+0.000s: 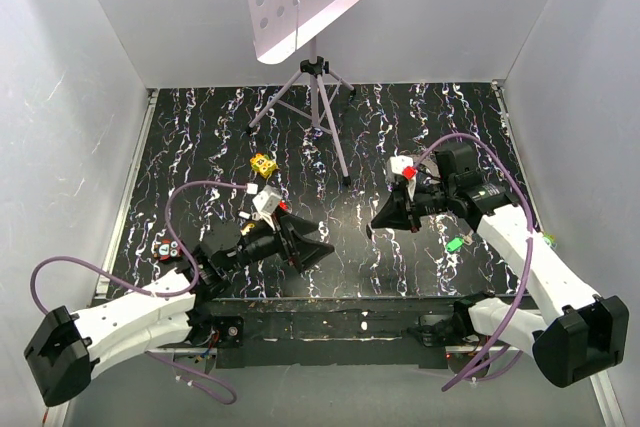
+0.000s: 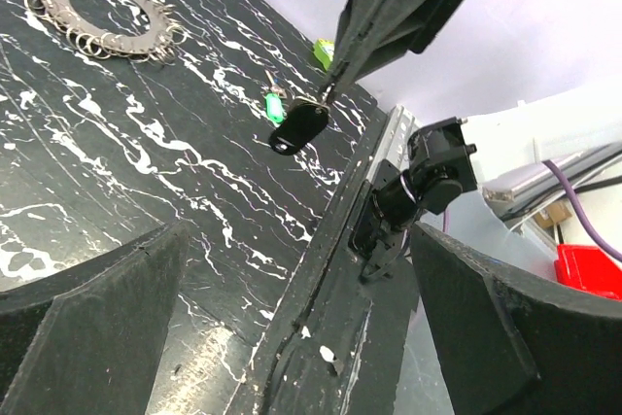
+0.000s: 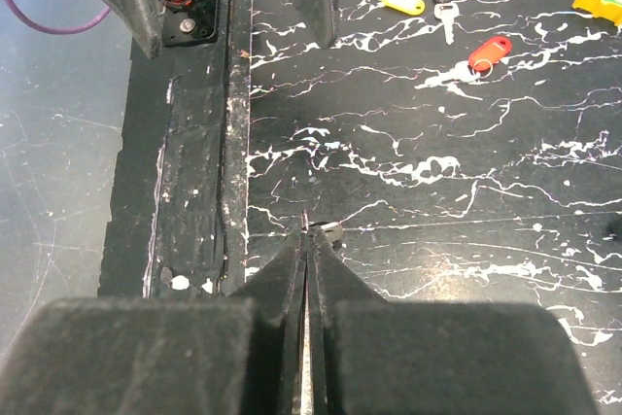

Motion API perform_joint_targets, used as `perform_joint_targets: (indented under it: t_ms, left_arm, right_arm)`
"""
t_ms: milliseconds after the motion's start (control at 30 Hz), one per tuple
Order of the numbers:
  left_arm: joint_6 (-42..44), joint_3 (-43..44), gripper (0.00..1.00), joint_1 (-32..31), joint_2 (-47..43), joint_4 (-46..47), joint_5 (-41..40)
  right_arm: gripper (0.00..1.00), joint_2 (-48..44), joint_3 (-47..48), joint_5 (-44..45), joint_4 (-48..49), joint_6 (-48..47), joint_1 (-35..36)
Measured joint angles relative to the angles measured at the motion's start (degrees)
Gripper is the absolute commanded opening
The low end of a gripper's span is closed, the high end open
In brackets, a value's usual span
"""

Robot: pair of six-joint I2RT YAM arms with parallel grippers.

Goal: Put the keys on the keyring

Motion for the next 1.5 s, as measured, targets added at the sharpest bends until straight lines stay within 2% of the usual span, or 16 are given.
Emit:
perform_joint_targets:
  t_ms: [500, 800, 1200, 1500]
  left_arm:
    - [13.9, 1.5, 0.88, -14.6, 8.3, 0.5, -8.0]
    - [18.2, 1.6, 0.87, -16.8, 11.4, 2.4, -10.3]
    - [21.3, 1.6, 0.85, -18.6, 12.3, 3.2, -13.2]
    - [24.2, 1.7, 0.7, -19.5, 16.0, 7.2, -13.9]
  right_arm:
    - [0.01, 0.1, -2.6, -6.7, -2.7, -10.0, -0.3]
    - [0.01, 1.1, -3.4, -8.1, -5.2, -15.8, -0.3]
    - [0.01, 1.9, -3.4, -8.3, -5.8, -17.2, -0.3]
    - [0.01, 2.4, -3.4, -9.4, -7.5, -21.3, -0.3]
